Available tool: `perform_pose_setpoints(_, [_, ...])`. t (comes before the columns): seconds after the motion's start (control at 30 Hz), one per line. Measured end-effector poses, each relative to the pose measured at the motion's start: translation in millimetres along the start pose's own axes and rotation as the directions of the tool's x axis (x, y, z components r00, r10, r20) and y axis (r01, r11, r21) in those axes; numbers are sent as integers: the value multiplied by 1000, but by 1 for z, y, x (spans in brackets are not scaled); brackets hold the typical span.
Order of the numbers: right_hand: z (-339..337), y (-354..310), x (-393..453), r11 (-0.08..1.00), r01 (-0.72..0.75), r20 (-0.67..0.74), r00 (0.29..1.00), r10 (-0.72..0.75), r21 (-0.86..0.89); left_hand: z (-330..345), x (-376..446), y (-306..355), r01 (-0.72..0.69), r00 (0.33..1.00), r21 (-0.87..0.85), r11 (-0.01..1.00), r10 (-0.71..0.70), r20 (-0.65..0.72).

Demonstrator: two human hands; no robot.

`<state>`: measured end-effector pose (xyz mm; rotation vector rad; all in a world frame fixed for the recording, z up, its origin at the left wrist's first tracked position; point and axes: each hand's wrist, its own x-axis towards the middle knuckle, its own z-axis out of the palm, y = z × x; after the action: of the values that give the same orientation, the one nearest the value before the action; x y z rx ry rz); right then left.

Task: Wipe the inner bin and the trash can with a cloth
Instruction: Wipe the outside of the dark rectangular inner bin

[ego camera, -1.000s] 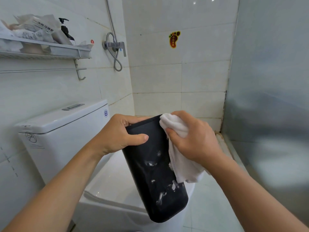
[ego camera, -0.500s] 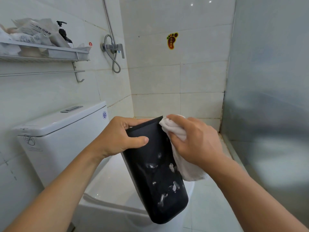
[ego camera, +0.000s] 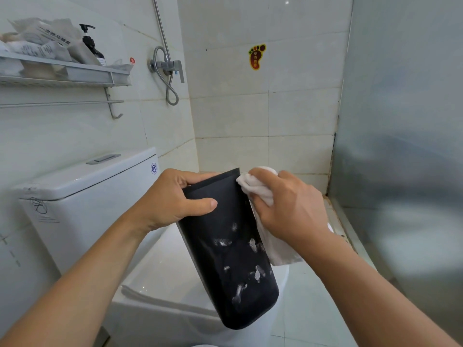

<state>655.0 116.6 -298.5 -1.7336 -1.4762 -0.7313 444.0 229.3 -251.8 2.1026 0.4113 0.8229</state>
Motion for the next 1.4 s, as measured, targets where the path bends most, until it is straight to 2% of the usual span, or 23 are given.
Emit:
perform_pose_setpoints(0.07, [-2,2,-6,998,50,9,999,-50,-24,-4,2,-5,-6,1000,1,1000,6,-28])
perform_pose_setpoints(0.13, [-5,5,-19,990,133,81,988,-128,-57,-8,3,-11,-2,998,-15,1000,1,-63])
perform_pose_setpoints(0.23, [-8,10,-33,987,150,155,978,-140,-55,-11,4,-13,7,997,-43,999,-11,-74])
perform_pose_setpoints(0.33, [-6,9,-28,989,127,109,987,-118,-79,-8,4,-9,17,999,-24,1000,-19,-45])
perform_pose_setpoints(0.47, [-4,1,-11,997,54,-22,998,-55,-58,-2,-1,-1,23,1000,-4,1000,-23,-8])
perform_pose_setpoints(0.57, [-8,0,-5,995,69,-38,997,-71,-67,1,-3,0,12,1000,9,1000,-12,-14])
perform_pose_setpoints(0.7, [-18,7,-25,972,194,138,975,-176,-129,-4,-1,-4,-1,999,17,1000,2,-43])
perform_pose_setpoints(0.83, [-21,11,-36,971,190,216,964,-155,-148,-2,0,-3,12,1000,16,1000,-11,-27])
perform_pose_setpoints(1.07, [-18,-4,-12,986,86,48,996,-80,-145,7,-2,5,-4,1000,26,1000,3,16])
perform_pose_setpoints(1.13, [-20,-3,-11,983,98,33,995,-94,-153,8,-1,6,-16,1000,34,999,15,23])
perform_pose_setpoints(1.27, [-32,9,-26,962,213,168,968,-185,-170,9,3,5,-35,999,53,998,34,18])
perform_pose_setpoints(1.33, [-36,11,-33,957,225,227,957,-182,-181,11,5,5,-34,999,59,998,33,24])
perform_pose_setpoints(1.4, [-35,12,-34,957,218,225,959,-173,-192,14,6,7,-29,999,56,998,27,39])
